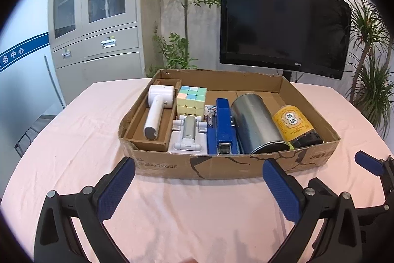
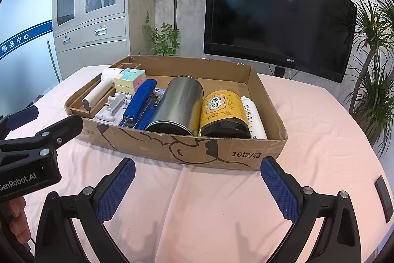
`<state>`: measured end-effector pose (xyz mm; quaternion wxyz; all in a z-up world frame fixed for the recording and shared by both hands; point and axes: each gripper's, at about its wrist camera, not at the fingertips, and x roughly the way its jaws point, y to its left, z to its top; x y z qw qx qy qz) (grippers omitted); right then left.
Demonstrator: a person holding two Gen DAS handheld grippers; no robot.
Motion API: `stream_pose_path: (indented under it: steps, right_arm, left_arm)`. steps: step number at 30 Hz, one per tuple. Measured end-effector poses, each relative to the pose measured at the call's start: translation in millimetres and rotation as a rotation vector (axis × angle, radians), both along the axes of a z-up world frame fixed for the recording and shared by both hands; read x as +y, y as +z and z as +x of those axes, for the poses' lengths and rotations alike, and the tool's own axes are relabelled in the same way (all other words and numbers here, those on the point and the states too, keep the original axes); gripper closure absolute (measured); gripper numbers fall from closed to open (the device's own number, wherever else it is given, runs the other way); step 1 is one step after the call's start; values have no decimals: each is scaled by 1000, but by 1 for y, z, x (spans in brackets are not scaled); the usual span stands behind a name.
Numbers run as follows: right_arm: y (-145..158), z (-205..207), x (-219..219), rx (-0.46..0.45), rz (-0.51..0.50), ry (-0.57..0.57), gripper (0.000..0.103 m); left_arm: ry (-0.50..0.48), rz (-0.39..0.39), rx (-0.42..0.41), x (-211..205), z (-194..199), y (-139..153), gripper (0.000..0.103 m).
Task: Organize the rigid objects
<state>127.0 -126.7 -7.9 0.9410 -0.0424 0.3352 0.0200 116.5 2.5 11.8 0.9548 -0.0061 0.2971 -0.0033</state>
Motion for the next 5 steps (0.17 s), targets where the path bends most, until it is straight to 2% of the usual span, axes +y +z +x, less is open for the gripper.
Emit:
stream_pose_path:
  steps: [2, 5]
  right_arm:
    - [-1, 1, 0, 0, 3, 0, 1]
    - [1, 5, -4, -9, 22, 22, 1]
  left_arm:
    - [-21, -8, 7, 0, 1, -2, 0]
    - [-43, -98, 54, 13, 15, -3, 0]
